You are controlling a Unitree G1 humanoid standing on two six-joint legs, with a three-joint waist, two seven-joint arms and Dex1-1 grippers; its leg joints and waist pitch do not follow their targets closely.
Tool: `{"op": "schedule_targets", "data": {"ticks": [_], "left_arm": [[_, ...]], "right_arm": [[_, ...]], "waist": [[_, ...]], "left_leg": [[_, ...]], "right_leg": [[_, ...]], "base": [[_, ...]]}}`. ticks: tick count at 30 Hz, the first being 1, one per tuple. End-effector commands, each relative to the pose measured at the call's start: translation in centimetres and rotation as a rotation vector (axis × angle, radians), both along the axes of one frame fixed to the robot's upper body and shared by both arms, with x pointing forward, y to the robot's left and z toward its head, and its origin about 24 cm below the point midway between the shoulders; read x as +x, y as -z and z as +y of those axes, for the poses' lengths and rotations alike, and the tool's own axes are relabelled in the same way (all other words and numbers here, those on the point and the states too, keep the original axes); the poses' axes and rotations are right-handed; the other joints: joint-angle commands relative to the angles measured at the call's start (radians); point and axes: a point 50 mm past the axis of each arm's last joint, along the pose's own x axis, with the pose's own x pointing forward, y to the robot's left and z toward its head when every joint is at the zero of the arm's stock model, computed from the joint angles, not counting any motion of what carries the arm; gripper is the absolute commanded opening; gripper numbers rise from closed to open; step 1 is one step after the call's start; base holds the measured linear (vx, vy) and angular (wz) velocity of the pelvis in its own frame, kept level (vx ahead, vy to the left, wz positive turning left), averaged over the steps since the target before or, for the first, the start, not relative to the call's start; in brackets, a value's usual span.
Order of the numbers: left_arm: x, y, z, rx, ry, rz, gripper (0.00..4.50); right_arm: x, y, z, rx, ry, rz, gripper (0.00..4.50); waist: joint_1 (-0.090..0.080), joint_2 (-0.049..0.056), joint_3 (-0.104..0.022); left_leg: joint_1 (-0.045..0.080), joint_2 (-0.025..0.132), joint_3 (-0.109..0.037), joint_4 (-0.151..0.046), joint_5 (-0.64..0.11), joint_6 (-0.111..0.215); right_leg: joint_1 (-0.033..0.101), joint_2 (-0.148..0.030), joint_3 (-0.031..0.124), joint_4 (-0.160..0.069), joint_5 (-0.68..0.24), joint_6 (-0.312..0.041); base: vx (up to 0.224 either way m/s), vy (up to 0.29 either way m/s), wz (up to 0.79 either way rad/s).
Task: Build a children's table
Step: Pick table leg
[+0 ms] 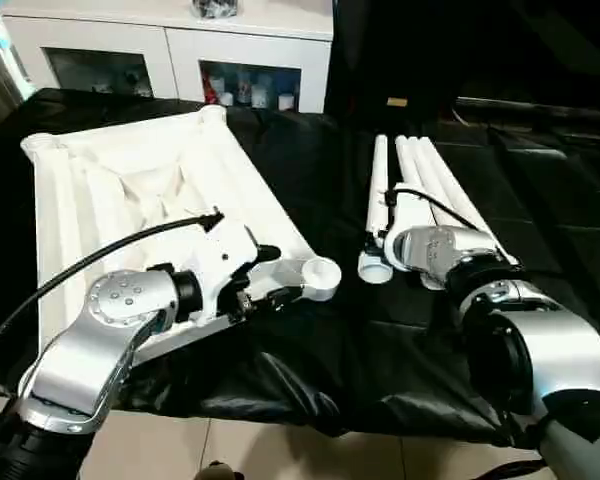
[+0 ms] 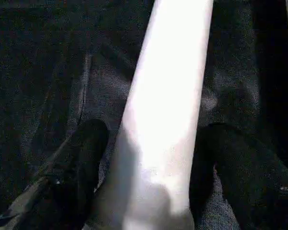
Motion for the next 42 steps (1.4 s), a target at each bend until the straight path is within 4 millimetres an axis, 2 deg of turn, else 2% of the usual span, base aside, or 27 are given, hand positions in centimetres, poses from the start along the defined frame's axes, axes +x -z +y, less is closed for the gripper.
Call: {"op": "schedule_targets", "data": {"ticks": [1,3,7,8,10,14,15,16,20,22,24,25,26,27,29,30,31,32,33,34,35,37,38,39,40,41,42], "left_arm": [[-0.1,-0.4,-0.3,0.008,0.014,-0.016,3.27],[0.0,-0.5,-0.3,0.009,0.015,-0.020,3.27],[0.2,-0.7,-0.3,0.008,0.014,-0.029,3.27],[0.3,-0.7,-0.3,0.010,0.011,-0.038,3.27],[0.4,-0.7,-0.3,0.012,0.010,-0.042,3.27],[0.4,-0.7,-0.4,0.003,0.010,-0.042,3.27],[0.5,-0.7,-0.4,0.000,0.009,-0.041,3.27],[0.5,-0.7,-0.5,-0.007,0.009,-0.036,3.27],[0.8,-0.7,-0.7,-0.026,0.005,-0.034,3.27],[1.2,-0.7,-1.0,-0.045,-0.019,-0.044,3.27],[1.5,-0.8,-1.1,-0.056,-0.033,-0.047,3.54],[2.3,-1.0,-1.4,-0.099,-0.088,-0.069,3.60],[2.3,-1.0,-1.4,-0.099,-0.088,-0.069,3.64],[2.7,-1.1,-1.6,-0.122,-0.115,-0.079,3.64],[3.2,-1.3,-1.8,-0.154,-0.146,-0.078,3.98],[4.3,-1.6,-2.9,-0.244,-0.191,-0.041,4.03],[4.3,-1.6,-2.9,-0.244,-0.191,-0.041,4.07],[4.6,-1.7,-3.3,-0.280,-0.199,-0.017,4.16],[5.1,-2.0,-4.1,-0.342,-0.203,0.009,4.32],[5.1,-2.0,-4.1,-0.342,-0.203,0.009,4.43],[5.4,-2.2,-4.8,-0.391,-0.209,0.036,4.49],[5.6,-2.4,-5.3,-0.434,-0.211,0.064,4.49],[6.0,-2.7,-6.7,-0.549,-0.179,0.180,4.50],[6.1,-2.7,-6.9,-0.563,-0.175,0.197,4.50],[6.2,-2.8,-7.2,-0.583,-0.169,0.222,4.50],[6.2,-3.0,-7.7,-0.650,-0.144,0.283,4.50],[6.4,-3.2,-8.0,-0.697,-0.145,0.326,4.50]], "right_arm": [[0.2,-0.3,-0.7,-0.004,0.029,-0.002,3.35],[0.3,-0.5,-0.9,-0.002,0.039,-0.010,3.04],[0.4,-0.8,-1.1,0.003,0.050,-0.021,2.85],[0.5,-0.9,-1.3,0.005,0.057,-0.026,2.62],[0.5,-0.9,-1.5,0.007,0.062,-0.029,2.54],[0.6,-1.1,-1.7,0.011,0.071,-0.041,2.11],[0.6,-1.1,-1.8,0.009,0.068,-0.048,2.11],[0.7,-1.1,-1.9,0.001,0.065,-0.054,2.06],[0.8,-1.2,-2.2,-0.005,0.055,-0.096,1.94],[1.1,-1.7,-2.4,0.039,0.040,-0.171,1.93],[1.3,-1.9,-2.4,0.051,0.032,-0.204,1.91],[1.4,-2.2,-2.7,0.056,0.004,-0.268,1.91],[1.4,-2.2,-2.7,0.056,0.004,-0.268,1.91],[1.5,-2.3,-2.7,0.052,-0.012,-0.286,1.91],[1.5,-2.5,-2.8,0.078,-0.018,-0.306,1.91],[1.5,-3.0,-2.7,0.195,-0.047,-0.361,1.91],[1.5,-3.0,-2.7,0.195,-0.047,-0.361,1.91],[1.5,-3.2,-2.6,0.244,-0.062,-0.387,1.91],[1.4,-3.6,-2.5,0.320,-0.121,-0.439,1.91],[1.4,-3.6,-2.5,0.320,-0.121,-0.439,1.91],[1.1,-3.9,-2.3,0.385,-0.178,-0.472,1.91],[0.7,-4.0,-2.2,0.435,-0.230,-0.501,1.91],[-1.1,-4.5,-2.1,0.550,-0.372,-0.581,1.91],[-1.4,-4.6,-2.0,0.566,-0.394,-0.593,1.91],[-2.0,-4.8,-1.9,0.590,-0.429,-0.611,1.91],[-3.1,-5.0,-1.9,0.635,-0.483,-0.630,1.90],[-4.0,-5.2,-2.0,0.666,-0.522,-0.645,1.90]], "waist": [[-0.003,0.003,-0.071],[-0.002,0.005,-0.071],[-0.002,0.001,-0.072],[-0.002,0.003,-0.073],[-0.002,0.006,-0.073],[-0.003,0.006,-0.074],[-0.003,0.005,-0.074],[-0.002,0.012,-0.074],[-0.002,0.010,-0.075],[-0.001,0.013,-0.076],[-0.001,0.011,-0.077],[-0.001,0.012,-0.077],[0.003,0.013,-0.078],[0.003,0.014,-0.079],[0.003,0.011,-0.079],[0.001,0.011,-0.079],[0.007,0.014,-0.079],[0.007,0.009,-0.082],[0.006,0.013,-0.082],[0.006,0.009,-0.082],[0.007,0.014,-0.083],[0.008,0.009,-0.081],[0.014,0.020,-0.079],[0.022,0.019,-0.082],[0.018,0.010,-0.083],[0.029,0.013,-0.080],[0.031,0.018,-0.083]], "left_leg": [[0.026,0.022,0.004,-0.054,-0.078,-0.033],[0.025,0.022,0.003,-0.054,-0.075,-0.035],[0.024,0.021,0.004,-0.052,-0.066,-0.032],[0.024,0.021,0.003,-0.052,-0.066,-0.031],[0.024,0.021,0.003,-0.051,-0.061,-0.029],[0.024,0.021,0.003,-0.050,-0.066,-0.029],[0.024,0.021,0.003,-0.050,-0.067,-0.029],[0.025,0.021,0.002,-0.050,-0.071,-0.031],[0.026,0.022,0.003,-0.049,-0.074,-0.032],[0.025,0.022,0.003,-0.047,-0.068,-0.029],[0.022,0.022,0.002,-0.047,-0.057,-0.021],[0.020,0.022,0.003,-0.046,-0.059,-0.017],[0.025,0.024,0.003,-0.044,-0.061,-0.012],[0.024,0.024,0.002,-0.044,-0.053,-0.010],[0.024,0.025,0.002,-0.043,-0.058,-0.004],[0.022,0.024,0.002,-0.043,-0.058,-0.001],[0.024,0.023,0.004,-0.040,-0.060,0.006],[0.021,0.025,0.001,-0.042,-0.050,0.017],[0.019,0.024,0.002,-0.041,-0.050,0.024],[0.019,0.026,0.001,-0.040,-0.045,0.034],[0.020,0.025,0.000,-0.040,-0.041,0.040],[0.019,0.025,0.001,-0.039,-0.045,0.061],[0.021,0.023,0.001,-0.038,-0.042,0.066],[0.028,0.028,0.000,-0.037,-0.045,0.071],[0.024,0.029,-0.002,-0.038,-0.043,0.076],[0.025,0.025,-0.001,-0.040,-0.041,0.083],[0.024,0.028,-0.003,-0.038,-0.044,0.082]], "right_leg": [[0.039,-0.060,0.034,-0.054,0.101,-0.194],[0.040,-0.060,0.034,-0.053,0.105,-0.193],[0.042,-0.060,0.034,-0.052,0.122,-0.193],[0.042,-0.060,0.033,-0.052,0.124,-0.193],[0.042,-0.059,0.033,-0.050,0.137,-0.196],[0.042,-0.058,0.033,-0.051,0.136,-0.201],[0.042,-0.058,0.033,-0.051,0.136,-0.202],[0.041,-0.059,0.032,-0.050,0.131,-0.204],[0.042,-0.059,0.032,-0.050,0.143,-0.212],[0.043,-0.059,0.032,-0.049,0.162,-0.214],[0.045,-0.060,0.031,-0.047,0.181,-0.221],[0.046,-0.060,0.031,-0.048,0.188,-0.224],[0.045,-0.061,0.031,-0.049,0.194,-0.229],[0.046,-0.061,0.030,-0.047,0.199,-0.233],[0.048,-0.062,0.030,-0.048,0.197,-0.241],[0.049,-0.061,0.029,-0.048,0.200,-0.244],[0.050,-0.062,0.031,-0.050,0.214,-0.245],[0.055,-0.063,0.029,-0.048,0.231,-0.251],[0.056,-0.063,0.029,-0.047,0.240,-0.256],[0.056,-0.065,0.029,-0.047,0.255,-0.262],[0.056,-0.063,0.028,-0.046,0.262,-0.268],[0.056,-0.065,0.028,-0.051,0.252,-0.279],[0.061,-0.062,0.029,-0.053,0.272,-0.271],[0.058,-0.063,0.030,-0.056,0.287,-0.263],[0.062,-0.063,0.029,-0.052,0.298,-0.268],[0.061,-0.062,0.028,-0.058,0.279,-0.266],[0.061,-0.067,0.029,-0.054,0.273,-0.273]], "base": [[0.000,0.000,0.00],[0.000,0.000,0.00],[0.000,0.000,0.00],[0.000,0.000,0.00],[0.000,0.000,0.00],[0.000,0.000,0.00],[0.000,0.000,0.00],[0.000,0.000,0.00],[0.000,0.000,0.00],[0.000,0.000,0.00],[0.000,0.000,0.00],[0.000,0.000,0.00],[0.000,0.000,0.00],[0.000,0.000,0.00],[0.000,0.000,0.00],[0.000,0.000,0.00],[0.000,0.000,0.00],[0.000,0.000,0.00],[0.000,0.000,0.00],[0.000,0.000,0.00],[0.000,0.000,0.00],[0.000,0.000,0.00],[0.000,0.000,0.00],[0.000,0.000,0.00],[0.000,0.000,0.00],[0.000,0.000,0.00],[0.000,0.000,0.00]]}}
